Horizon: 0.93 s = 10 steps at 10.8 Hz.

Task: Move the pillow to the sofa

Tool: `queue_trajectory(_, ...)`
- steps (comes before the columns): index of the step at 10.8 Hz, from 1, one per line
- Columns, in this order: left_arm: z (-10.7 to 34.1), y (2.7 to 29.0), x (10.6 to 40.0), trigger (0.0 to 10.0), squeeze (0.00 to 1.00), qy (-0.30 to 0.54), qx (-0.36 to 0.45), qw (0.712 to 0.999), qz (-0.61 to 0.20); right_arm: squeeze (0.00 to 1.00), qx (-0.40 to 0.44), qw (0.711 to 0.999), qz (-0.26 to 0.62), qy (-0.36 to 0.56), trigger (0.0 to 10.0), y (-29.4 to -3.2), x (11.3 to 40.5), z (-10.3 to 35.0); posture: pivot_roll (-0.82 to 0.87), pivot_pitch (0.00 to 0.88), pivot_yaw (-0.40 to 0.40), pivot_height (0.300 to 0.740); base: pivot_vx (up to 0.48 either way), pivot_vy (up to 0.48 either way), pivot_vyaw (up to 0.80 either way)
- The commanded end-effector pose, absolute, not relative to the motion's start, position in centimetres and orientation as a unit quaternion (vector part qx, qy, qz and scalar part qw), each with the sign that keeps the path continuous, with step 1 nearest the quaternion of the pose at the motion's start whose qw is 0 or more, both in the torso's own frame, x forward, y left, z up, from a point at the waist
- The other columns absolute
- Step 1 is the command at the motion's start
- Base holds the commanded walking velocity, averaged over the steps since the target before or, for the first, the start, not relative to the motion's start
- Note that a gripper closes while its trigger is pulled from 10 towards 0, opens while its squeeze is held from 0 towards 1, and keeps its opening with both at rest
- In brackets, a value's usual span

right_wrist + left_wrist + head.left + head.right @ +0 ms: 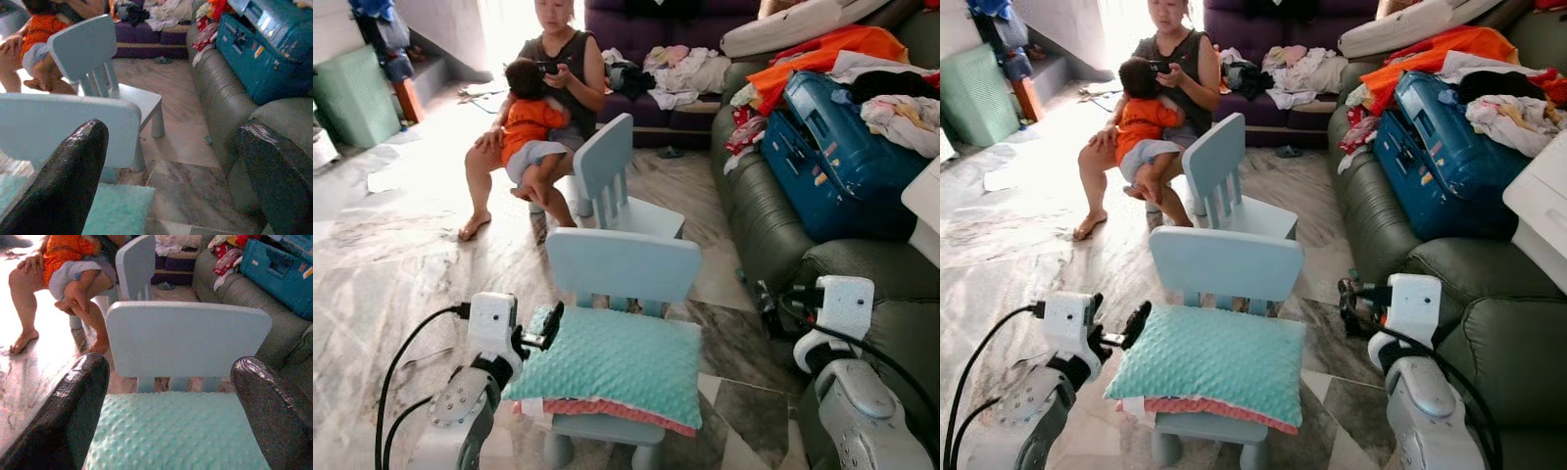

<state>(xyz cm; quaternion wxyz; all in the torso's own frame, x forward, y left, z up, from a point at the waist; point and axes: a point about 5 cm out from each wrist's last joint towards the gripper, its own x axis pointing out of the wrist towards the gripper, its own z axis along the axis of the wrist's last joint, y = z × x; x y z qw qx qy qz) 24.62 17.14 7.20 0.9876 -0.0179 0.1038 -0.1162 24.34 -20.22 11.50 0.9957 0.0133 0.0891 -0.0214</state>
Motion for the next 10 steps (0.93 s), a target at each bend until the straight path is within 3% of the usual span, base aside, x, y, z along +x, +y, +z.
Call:
queue_trajectory(1, 7.4, 17.1, 24.5, 10.0, 0.0, 0.104, -0.009, 0.987, -0.12, 0.0, 0.019, 0.996, -0.02, 0.089, 10.0, -20.2, 24.1, 11.6, -0.12, 0.0, -0.029, 0.74, 0.0, 0.0, 0.0)
queue_trajectory(10, 7.6, 17.4, 22.6, 10.0, 0.0, 0.11, -0.006, 0.987, -0.116, 0.0, 0.029, 0.992, -0.008, 0.125, 10.0, -19.9, 22.1, 10.7, -0.11, 0.039, -0.031, 0.74, 0.0, 0.0, 0.0)
